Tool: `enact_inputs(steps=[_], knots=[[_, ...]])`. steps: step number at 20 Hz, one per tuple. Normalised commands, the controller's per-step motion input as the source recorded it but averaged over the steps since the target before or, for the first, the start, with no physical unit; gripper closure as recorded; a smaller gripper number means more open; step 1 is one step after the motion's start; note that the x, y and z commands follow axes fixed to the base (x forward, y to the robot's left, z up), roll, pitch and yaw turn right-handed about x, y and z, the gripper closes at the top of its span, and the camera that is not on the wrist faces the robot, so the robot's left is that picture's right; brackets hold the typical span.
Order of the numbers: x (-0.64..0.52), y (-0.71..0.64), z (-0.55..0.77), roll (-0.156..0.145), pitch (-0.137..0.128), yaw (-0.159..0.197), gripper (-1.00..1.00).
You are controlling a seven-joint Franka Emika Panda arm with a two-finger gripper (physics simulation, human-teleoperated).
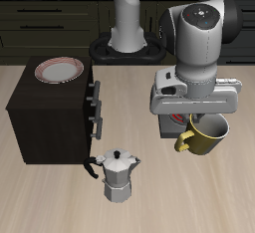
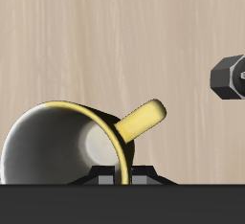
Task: Place the mug on the plate
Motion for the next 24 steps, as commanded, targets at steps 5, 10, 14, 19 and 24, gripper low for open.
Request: enact_inputs(steps=[5,10,14,19,24], knots=[[-0.40,-0.05,0.34,0.027,-0.030,0.044,1.00],[-0.38,-0.06,0.35,0.035,-0.026,0.045,1.00],[-0.35,-0.16,0.30,0.007,-0.021,0.032,1.00],[-0.41,-0.17,0.32,0.016,-0.035,0.030,1.00],[-0.30,-0.14,0.17,-0.019,-0.044,0.019,1.00]])
